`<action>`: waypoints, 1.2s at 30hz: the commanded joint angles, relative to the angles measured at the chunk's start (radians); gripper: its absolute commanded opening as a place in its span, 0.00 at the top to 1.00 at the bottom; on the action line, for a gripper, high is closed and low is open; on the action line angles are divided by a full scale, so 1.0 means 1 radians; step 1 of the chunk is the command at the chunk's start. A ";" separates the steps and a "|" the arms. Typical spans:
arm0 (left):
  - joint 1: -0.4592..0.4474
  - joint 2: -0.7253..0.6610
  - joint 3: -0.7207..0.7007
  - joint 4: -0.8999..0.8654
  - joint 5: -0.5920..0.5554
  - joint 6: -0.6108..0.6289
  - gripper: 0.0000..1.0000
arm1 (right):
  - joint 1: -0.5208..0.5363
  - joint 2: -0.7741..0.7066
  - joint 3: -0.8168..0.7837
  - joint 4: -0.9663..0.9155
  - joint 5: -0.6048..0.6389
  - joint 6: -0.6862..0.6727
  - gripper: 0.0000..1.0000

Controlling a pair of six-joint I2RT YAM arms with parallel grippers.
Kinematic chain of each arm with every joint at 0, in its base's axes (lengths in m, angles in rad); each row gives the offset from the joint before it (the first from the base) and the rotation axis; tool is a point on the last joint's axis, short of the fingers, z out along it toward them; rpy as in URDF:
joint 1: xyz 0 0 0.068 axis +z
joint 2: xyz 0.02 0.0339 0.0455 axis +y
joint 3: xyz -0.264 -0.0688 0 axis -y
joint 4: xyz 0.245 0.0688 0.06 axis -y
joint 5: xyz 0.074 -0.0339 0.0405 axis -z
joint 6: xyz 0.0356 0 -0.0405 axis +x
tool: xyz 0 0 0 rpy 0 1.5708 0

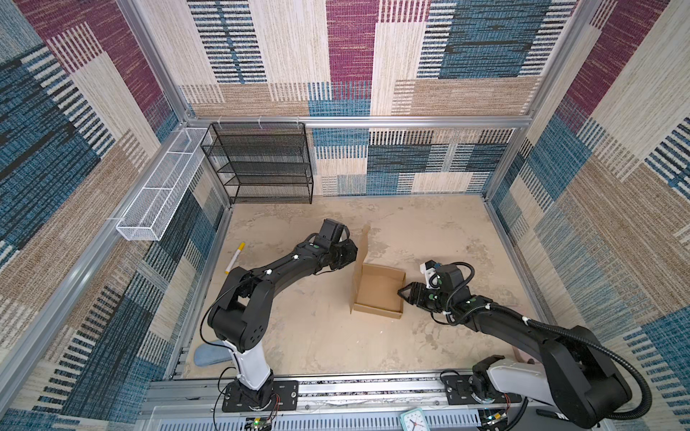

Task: Assemble paper box
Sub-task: Rotate the paper box at the center of the table.

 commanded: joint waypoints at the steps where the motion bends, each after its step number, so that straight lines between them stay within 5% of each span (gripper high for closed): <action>1: 0.001 0.043 0.057 0.027 0.070 0.020 0.55 | 0.046 -0.044 -0.020 0.081 -0.006 0.086 0.39; 20: -0.007 0.188 0.371 -0.082 0.190 0.142 0.52 | 0.448 0.155 0.094 0.299 0.161 0.231 0.39; 29: 0.033 0.260 0.561 -0.146 0.311 0.290 0.48 | 0.503 0.218 0.161 0.283 0.165 0.216 0.40; 36: 0.090 0.154 0.572 -0.211 0.281 0.404 0.45 | 0.500 0.026 0.243 -0.003 0.364 0.053 0.38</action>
